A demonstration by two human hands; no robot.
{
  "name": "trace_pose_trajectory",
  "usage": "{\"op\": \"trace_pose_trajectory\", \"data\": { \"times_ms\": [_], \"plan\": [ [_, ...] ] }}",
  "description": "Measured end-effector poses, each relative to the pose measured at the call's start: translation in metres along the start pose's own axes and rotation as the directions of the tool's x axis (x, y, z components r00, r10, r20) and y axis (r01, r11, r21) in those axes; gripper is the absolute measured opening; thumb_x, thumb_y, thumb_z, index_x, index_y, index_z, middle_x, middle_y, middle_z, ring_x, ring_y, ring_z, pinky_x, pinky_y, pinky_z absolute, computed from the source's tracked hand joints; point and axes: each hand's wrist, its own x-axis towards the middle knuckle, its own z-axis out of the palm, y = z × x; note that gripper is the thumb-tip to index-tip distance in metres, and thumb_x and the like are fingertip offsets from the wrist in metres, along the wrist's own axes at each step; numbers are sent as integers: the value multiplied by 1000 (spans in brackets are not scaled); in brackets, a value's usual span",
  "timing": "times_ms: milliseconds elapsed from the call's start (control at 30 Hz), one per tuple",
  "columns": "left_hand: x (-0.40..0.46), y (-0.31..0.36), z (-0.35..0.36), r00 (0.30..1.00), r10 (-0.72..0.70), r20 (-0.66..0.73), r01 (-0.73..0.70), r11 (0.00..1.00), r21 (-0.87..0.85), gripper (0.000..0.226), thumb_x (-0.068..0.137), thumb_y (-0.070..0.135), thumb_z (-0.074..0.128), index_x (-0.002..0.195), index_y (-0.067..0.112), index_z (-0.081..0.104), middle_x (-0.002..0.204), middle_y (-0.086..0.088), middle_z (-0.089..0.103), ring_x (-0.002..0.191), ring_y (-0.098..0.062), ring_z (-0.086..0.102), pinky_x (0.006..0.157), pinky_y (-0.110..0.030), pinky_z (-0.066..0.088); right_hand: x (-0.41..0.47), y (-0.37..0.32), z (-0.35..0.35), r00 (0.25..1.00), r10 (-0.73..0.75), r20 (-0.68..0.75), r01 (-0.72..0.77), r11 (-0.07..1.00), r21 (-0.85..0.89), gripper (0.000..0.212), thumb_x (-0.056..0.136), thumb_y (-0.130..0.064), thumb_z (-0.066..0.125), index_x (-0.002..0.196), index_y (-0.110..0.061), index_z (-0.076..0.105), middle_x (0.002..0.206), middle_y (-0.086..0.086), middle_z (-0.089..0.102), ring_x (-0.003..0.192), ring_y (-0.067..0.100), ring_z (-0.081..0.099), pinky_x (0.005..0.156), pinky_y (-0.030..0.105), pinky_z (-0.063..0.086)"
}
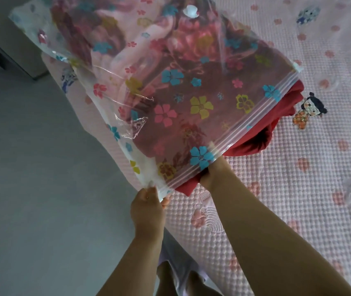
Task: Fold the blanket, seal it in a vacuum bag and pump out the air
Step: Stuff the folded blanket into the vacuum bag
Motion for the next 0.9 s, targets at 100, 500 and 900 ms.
{"op": "trace_pose_trajectory", "data": {
  "times_ms": [100,500,900],
  "plan": [
    [1,-5,-1,1000,14,4,-14,999,48,42,101,30,42,94,-4,65,78,-12,67,65,-13,65,45,-5,41,-3,5,-10,997,-19,-69,17,999,-29,34,84,-38,68,102,-9,67,91,7,73,81,24,71,75,39,58],
    [-3,-13,1,997,78,29,-79,996,43,32,100,25,46,100,-2,63,80,-11,67,59,-2,63,48,-5,42,-8,27,-80,285,-665,690,474,-528,-705,96,74,-80,47,141,-13,32,131,27,49,129,42,41,113,53,27],
    [1,-23,-2,995,81,50,-80,997,-21,34,98,36,47,92,8,64,61,3,66,53,-2,61,51,-9,45,1,6,-77,145,-536,832,496,-689,-529,80,83,-69,48,128,-2,46,131,23,55,132,35,41,112,58,29]
  ]
}}
